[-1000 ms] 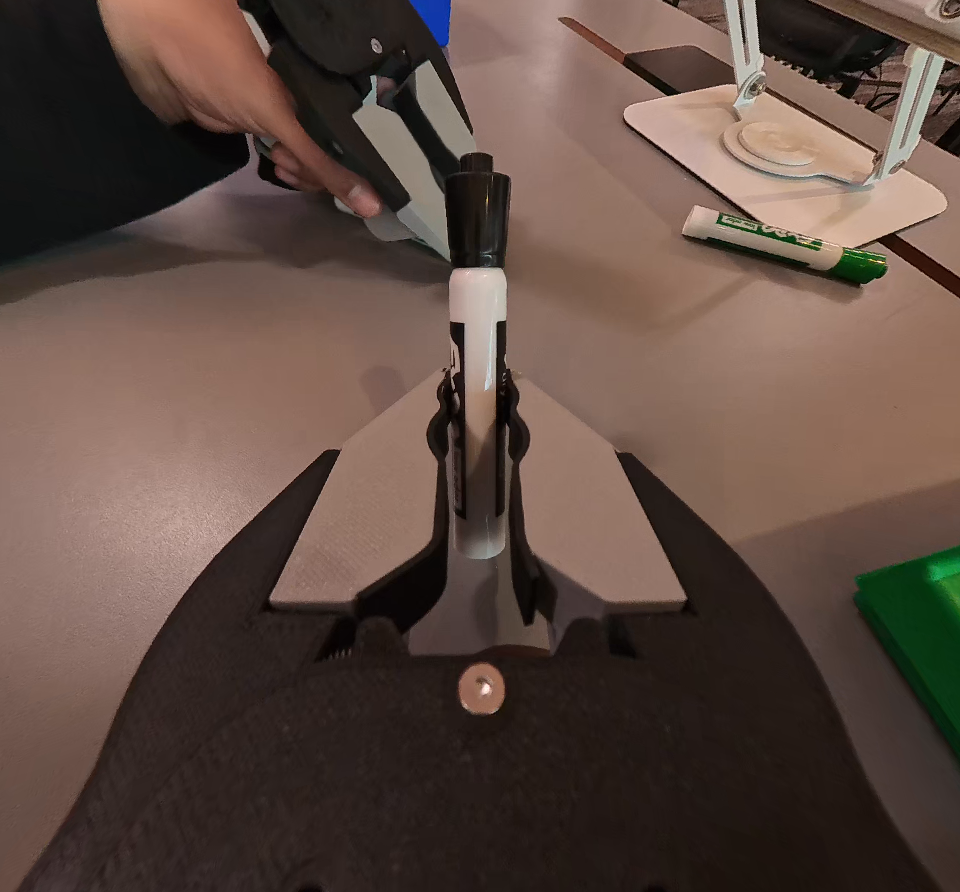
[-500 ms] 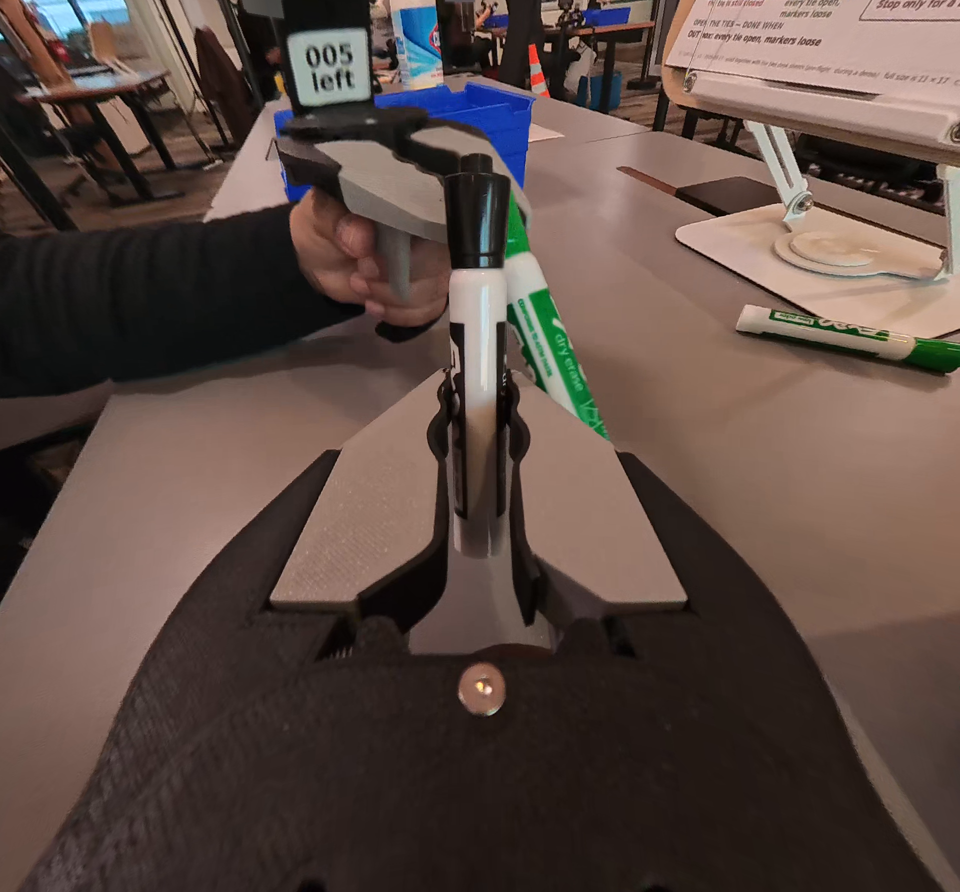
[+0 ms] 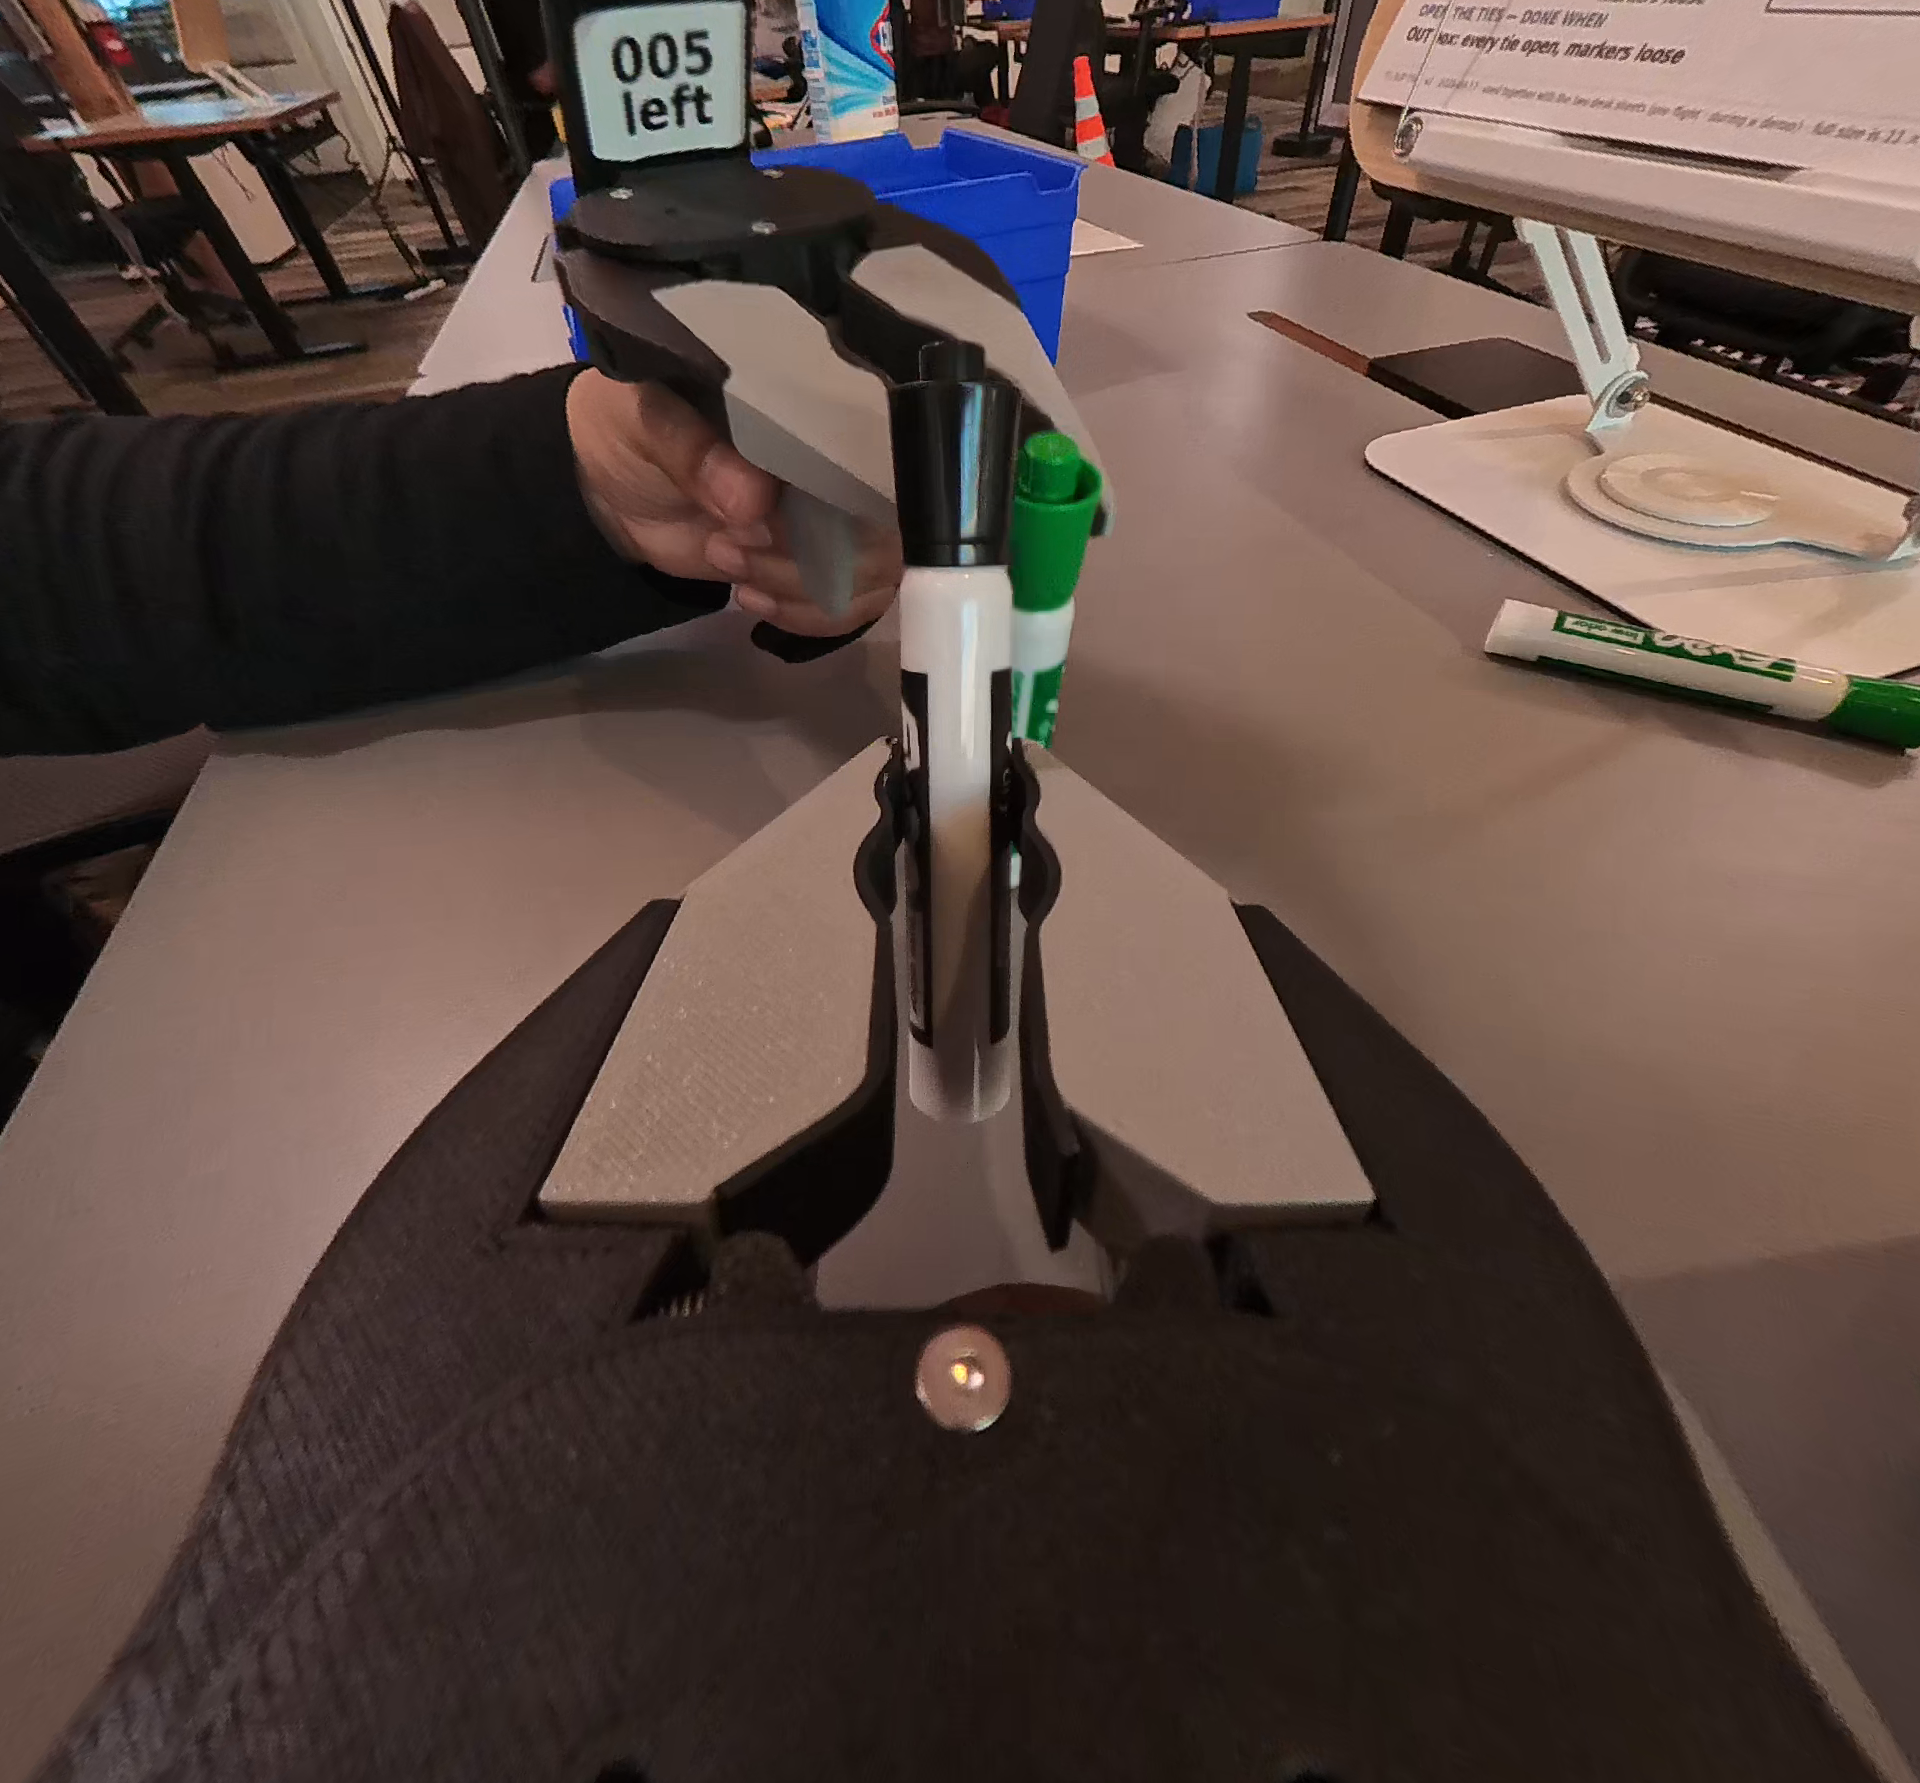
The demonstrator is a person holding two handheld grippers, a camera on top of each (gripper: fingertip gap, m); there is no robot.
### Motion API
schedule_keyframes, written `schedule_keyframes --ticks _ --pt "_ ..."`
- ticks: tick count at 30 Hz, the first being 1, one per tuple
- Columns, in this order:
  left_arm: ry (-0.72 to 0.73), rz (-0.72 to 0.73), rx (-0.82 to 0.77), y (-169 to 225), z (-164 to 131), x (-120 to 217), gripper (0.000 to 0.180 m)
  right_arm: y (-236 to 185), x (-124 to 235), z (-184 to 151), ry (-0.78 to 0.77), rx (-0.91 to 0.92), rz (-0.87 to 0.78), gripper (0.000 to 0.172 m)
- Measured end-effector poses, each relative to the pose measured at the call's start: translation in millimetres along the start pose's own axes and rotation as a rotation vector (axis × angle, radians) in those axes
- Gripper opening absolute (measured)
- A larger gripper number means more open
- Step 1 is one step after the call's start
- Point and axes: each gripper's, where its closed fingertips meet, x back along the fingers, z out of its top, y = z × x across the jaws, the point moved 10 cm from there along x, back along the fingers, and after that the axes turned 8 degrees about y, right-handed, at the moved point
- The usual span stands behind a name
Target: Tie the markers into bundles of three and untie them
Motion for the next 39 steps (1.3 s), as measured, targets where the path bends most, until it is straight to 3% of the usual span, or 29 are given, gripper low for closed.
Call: schedule_keyframes --ticks 15,21,27,30,34,39 --pt "-0.015 0.008 0.021 -2 -3 0 0.025 3 4 1 0.019 -0.031 -0.006 0.015" --pt "0.021 0.034 -0.002 -3 14 13 0.043 0 8 7 0.058 0.003 0.001 0.015" --pt "0.155 -0.047 -0.027 14 50 37 0.022 -18 13 21 0.118 0.081 0.074 0.015" --pt "0.095 -0.106 -0.042 31 57 34 0.04 -26 12 24 0.118 0.109 0.099 0.015" --pt "0.024 -0.15 -0.076 49 55 19 0.041 -32 6 21 0.085 0.13 0.113 0.015" --pt "-0.018 -0.166 -0.095 58 53 12 0.022 -36 2 18 0.055 0.145 0.134 0.015"
